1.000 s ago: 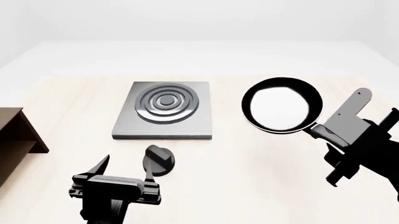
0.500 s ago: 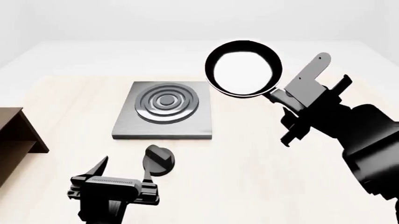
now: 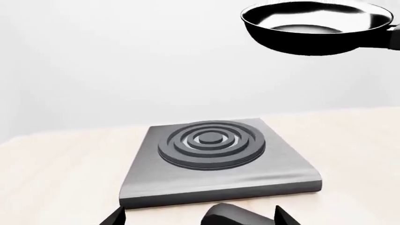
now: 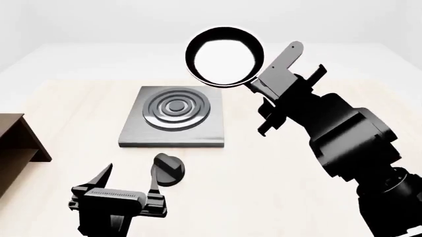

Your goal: Turn on the stove and put the frying pan on it.

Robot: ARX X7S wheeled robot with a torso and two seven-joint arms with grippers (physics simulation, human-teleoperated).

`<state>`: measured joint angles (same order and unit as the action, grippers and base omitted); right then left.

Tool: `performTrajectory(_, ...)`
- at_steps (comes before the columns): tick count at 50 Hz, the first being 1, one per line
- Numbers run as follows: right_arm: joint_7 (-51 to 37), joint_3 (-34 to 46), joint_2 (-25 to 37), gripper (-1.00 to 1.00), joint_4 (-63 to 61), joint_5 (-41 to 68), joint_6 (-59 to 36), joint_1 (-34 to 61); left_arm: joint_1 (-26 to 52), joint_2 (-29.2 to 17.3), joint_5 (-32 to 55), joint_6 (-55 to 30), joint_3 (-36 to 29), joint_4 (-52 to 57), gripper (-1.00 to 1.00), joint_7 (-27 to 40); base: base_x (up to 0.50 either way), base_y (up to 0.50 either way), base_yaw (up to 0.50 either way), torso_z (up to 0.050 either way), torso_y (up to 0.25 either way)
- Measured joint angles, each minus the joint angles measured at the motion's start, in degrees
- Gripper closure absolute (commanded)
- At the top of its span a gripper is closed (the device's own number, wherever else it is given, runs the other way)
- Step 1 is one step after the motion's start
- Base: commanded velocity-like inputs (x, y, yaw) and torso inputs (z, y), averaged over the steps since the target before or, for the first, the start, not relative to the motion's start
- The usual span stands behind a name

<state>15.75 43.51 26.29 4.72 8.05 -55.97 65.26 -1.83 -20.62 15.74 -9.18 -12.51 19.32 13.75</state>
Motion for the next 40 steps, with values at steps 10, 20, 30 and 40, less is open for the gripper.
performTrajectory(10,-2.8,0.1,-5.5,1.0,6.5,-0.8,2.5,1.3,-0.6,-0.6,0.8,1.6,-0.1,0.2,-1.0,-1.2,0.0,0.0,0.0,0.0,0.002)
performTrajectory(20,-6.2,-0.4,-10.4,1.0,12.8,-1.5,5.1,2.1,-1.1,-1.2,2.2,3.1,-0.1,0.4,-1.0,-2.8,0.0,0.0,0.0,0.0,0.001)
performTrajectory(30,-9.4,-0.9,-15.1,1.0,18.3,-1.8,7.8,2.7,-1.4,-1.8,3.6,4.0,-0.2,0.5,-1.0,-4.4,0.0,0.0,0.0,0.0,0.002)
performTrajectory(40,-12.6,-0.8,-19.7,1.0,23.5,-2.1,9.7,3.3,-1.6,-2.2,4.6,4.8,-0.3,0.3,-1.0,-5.5,0.0,0.0,0.0,0.002,0.002)
